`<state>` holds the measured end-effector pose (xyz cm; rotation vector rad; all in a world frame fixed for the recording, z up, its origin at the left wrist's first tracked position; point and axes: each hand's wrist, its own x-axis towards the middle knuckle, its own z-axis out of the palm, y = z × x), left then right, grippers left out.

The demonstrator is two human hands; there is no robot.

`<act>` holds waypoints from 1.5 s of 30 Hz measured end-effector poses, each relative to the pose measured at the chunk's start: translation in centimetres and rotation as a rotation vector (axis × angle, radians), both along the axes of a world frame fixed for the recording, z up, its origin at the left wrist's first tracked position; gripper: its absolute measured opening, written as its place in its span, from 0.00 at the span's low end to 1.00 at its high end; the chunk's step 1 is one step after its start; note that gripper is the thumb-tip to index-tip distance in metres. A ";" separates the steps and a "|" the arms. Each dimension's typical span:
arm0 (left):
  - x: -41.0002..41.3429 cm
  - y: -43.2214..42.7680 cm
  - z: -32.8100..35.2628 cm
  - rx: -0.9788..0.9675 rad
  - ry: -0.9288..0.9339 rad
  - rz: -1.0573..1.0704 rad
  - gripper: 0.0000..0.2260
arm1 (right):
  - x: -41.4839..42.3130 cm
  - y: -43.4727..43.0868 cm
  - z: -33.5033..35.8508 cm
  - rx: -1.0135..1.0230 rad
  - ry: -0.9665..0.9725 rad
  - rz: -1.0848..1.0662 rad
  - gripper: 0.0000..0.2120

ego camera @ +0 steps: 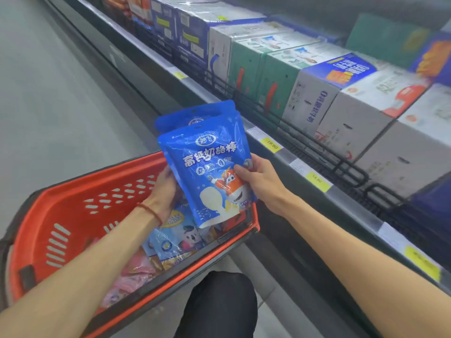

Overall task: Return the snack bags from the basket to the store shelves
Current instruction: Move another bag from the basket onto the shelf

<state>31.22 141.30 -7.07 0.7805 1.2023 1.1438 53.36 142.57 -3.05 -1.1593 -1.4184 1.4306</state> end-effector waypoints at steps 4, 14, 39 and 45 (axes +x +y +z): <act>1.8 0.8 2.4 0.136 0.055 0.051 0.08 | 2.3 -0.2 1.8 0.002 0.058 -0.085 0.11; 11.0 3.8 11.0 0.496 0.159 0.120 0.15 | 10.6 -1.9 9.8 0.247 0.082 -0.381 0.10; 38.0 -1.4 26.4 0.684 -0.029 -0.353 0.10 | 31.8 -16.6 23.4 0.612 -0.001 -1.327 0.06; 44.9 -4.6 29.9 0.676 -0.096 -0.487 0.10 | 35.7 -20.4 25.6 0.689 -0.086 -1.518 0.10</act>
